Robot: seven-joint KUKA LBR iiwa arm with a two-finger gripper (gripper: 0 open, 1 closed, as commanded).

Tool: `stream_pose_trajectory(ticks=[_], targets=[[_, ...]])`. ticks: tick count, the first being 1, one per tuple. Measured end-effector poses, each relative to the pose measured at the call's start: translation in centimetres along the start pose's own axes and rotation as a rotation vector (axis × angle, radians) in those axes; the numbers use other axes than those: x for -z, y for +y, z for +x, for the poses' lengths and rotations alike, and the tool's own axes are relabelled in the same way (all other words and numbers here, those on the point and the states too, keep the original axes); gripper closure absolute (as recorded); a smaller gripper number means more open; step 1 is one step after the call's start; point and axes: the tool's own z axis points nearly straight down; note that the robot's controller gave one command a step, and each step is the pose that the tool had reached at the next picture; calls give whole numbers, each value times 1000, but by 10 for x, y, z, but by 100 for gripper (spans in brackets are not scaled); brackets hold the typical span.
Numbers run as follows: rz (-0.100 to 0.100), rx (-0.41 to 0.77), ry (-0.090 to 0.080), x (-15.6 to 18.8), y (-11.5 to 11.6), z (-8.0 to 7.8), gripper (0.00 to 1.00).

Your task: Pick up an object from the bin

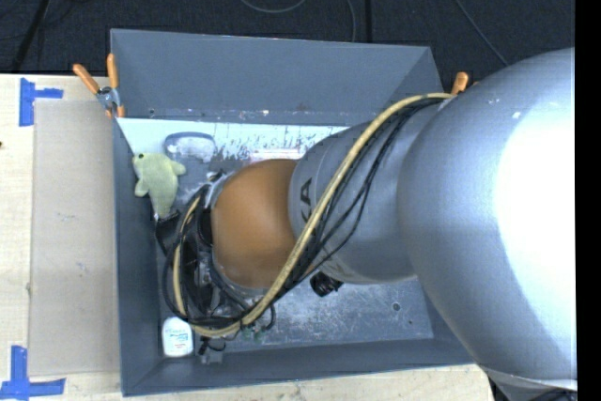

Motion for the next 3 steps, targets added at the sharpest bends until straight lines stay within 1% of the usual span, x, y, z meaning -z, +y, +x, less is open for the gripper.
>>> stream_pose_trajectory(ticks=[1, 2, 3], targets=[[0, 143, 1, -4, 3, -5, 0], [-4, -159, 1, -12, 11, -7, 0], [11, 529, -13, -27, 13, -18, 100]])
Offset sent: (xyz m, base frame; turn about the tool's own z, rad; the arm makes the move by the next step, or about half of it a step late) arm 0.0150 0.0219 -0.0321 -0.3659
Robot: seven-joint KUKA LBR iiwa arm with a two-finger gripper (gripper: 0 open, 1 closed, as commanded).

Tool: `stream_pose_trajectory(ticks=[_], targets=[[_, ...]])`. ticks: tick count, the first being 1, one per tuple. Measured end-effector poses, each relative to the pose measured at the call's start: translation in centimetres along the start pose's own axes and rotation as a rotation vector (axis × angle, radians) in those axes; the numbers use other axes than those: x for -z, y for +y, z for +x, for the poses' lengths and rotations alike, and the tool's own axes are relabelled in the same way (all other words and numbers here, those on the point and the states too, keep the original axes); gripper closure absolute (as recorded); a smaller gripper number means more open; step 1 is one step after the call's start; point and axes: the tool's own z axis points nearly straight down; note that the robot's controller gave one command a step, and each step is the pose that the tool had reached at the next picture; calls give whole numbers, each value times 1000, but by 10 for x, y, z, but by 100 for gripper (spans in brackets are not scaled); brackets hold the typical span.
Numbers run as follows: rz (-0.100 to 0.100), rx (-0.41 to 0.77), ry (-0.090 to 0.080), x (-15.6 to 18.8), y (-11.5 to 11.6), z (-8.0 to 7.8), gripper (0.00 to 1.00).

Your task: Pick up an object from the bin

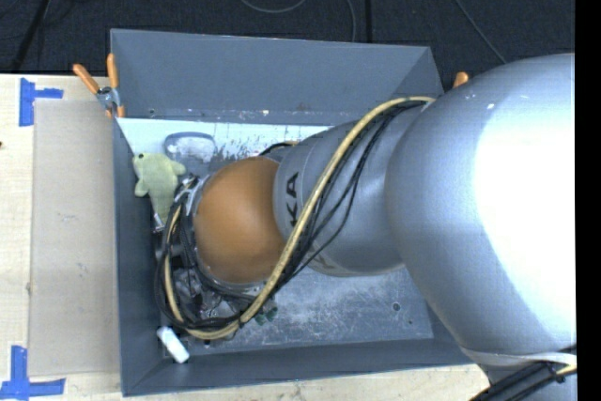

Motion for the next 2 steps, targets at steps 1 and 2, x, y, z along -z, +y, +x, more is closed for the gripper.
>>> stream_pose_trajectory(ticks=[1, 2], targets=[[0, -1, 0, 0, 0, 0, 100], [-5, -147, 8, 26, -7, 26, 100]])
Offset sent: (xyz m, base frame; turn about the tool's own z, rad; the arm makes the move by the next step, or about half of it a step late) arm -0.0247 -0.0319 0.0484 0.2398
